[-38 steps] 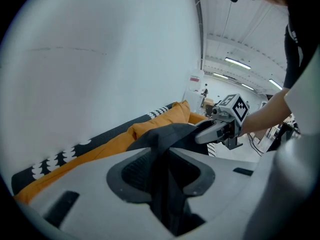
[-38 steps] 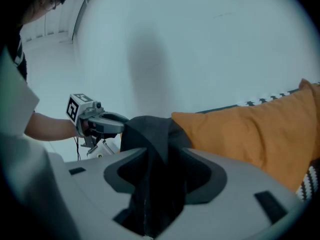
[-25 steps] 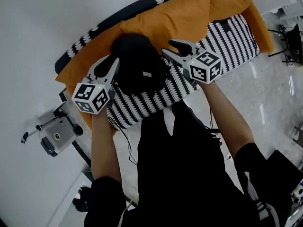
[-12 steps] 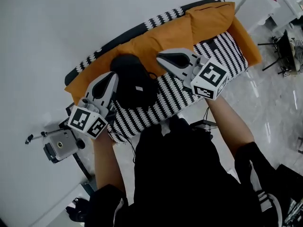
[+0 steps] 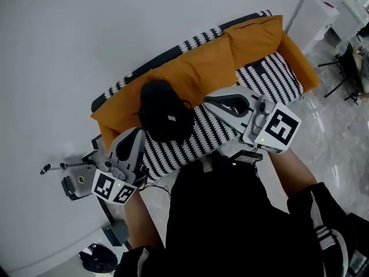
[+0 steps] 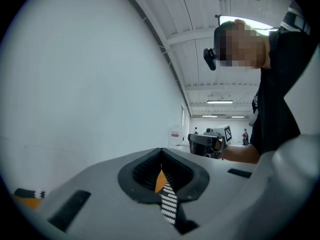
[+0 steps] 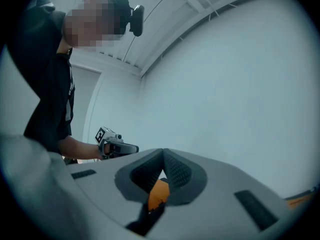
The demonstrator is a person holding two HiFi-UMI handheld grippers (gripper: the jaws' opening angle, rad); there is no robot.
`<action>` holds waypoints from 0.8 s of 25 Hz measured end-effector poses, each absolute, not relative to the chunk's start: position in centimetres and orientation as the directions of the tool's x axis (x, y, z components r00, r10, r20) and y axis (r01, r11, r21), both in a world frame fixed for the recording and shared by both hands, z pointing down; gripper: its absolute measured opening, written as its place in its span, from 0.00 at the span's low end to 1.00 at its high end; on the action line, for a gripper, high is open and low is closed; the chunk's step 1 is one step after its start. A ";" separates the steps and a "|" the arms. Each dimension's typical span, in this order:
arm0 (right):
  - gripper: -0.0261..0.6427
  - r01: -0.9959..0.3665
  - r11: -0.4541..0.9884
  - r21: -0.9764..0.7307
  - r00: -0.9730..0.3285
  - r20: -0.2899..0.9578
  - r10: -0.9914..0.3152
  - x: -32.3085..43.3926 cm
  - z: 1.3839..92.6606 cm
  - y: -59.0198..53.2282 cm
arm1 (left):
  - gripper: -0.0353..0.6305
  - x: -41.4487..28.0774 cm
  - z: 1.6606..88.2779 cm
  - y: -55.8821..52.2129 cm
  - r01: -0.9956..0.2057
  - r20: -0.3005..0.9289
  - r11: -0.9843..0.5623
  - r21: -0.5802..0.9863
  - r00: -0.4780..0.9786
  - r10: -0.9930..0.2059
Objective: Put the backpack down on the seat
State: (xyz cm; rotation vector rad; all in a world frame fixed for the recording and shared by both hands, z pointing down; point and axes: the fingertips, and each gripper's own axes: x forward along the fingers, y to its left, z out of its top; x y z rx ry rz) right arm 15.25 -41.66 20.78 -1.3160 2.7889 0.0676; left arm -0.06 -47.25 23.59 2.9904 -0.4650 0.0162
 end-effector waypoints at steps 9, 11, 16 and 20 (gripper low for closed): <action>0.08 -0.798 0.601 -0.050 -0.597 -0.081 -0.798 16.0 21.5 -34.9 | 0.09 -1.3 23.2 -41.5 -0.266 -0.041 -0.955 0.134 0.961 -0.273; 0.08 -0.814 0.579 -0.041 -0.575 -0.087 -0.814 16.2 20.6 -33.3 | 0.09 -1.5 22.0 -40.3 -0.225 -0.088 -0.965 0.131 0.967 -0.238; 0.08 -0.839 0.538 -0.084 -0.530 -0.097 -0.842 15.3 19.5 -28.6 | 0.09 -1.5 20.2 -35.2 -0.113 -0.143 -0.987 0.110 0.981 -0.129; 0.08 -0.844 0.522 -0.123 -0.517 -0.070 -0.853 12.8 20.3 -24.8 | 0.09 -2.9 20.2 -29.8 -0.057 -0.139 -0.993 0.104 0.988 -0.072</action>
